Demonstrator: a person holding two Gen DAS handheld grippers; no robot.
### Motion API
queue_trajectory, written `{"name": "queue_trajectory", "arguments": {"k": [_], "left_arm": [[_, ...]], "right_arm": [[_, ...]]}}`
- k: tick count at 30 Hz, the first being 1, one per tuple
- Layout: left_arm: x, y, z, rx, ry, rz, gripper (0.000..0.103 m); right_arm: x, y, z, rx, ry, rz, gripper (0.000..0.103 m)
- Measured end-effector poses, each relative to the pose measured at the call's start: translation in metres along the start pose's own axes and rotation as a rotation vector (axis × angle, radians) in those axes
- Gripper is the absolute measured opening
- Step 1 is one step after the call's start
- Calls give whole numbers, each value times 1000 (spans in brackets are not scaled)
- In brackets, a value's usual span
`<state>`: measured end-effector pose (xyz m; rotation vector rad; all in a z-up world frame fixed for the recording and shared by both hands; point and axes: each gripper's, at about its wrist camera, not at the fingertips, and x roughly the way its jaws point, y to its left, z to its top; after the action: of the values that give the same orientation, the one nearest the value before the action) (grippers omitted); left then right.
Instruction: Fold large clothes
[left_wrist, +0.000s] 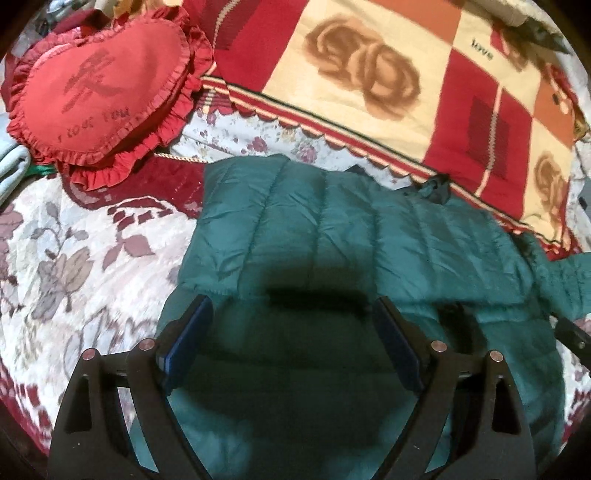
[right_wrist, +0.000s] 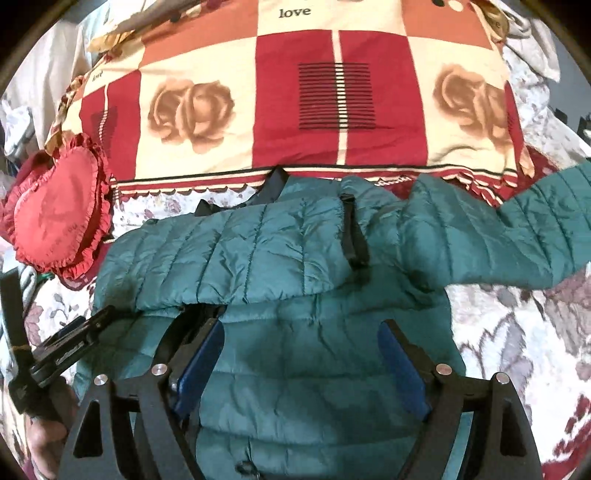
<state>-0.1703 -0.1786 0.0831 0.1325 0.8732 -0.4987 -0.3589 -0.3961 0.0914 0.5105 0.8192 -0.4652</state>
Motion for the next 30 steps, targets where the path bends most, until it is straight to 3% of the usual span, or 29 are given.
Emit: {"name": "queue_trajectory", "arguments": {"k": [7, 17, 21, 30], "left_arm": [[-34, -15, -13, 21, -24, -13, 88], [-51, -34, -25, 53, -32, -27, 88], [-48, -39, -29, 62, -12, -27, 88], [-37, -52, -36, 81, 17, -35, 88]], "right_arm": [[-16, -13, -9, 12, 0, -13, 84], [-34, -22, -12, -19, -31, -11, 85], [-35, -42, -10, 17, -34, -24, 95], [-33, -98, -4, 100, -48, -111, 95]]}}
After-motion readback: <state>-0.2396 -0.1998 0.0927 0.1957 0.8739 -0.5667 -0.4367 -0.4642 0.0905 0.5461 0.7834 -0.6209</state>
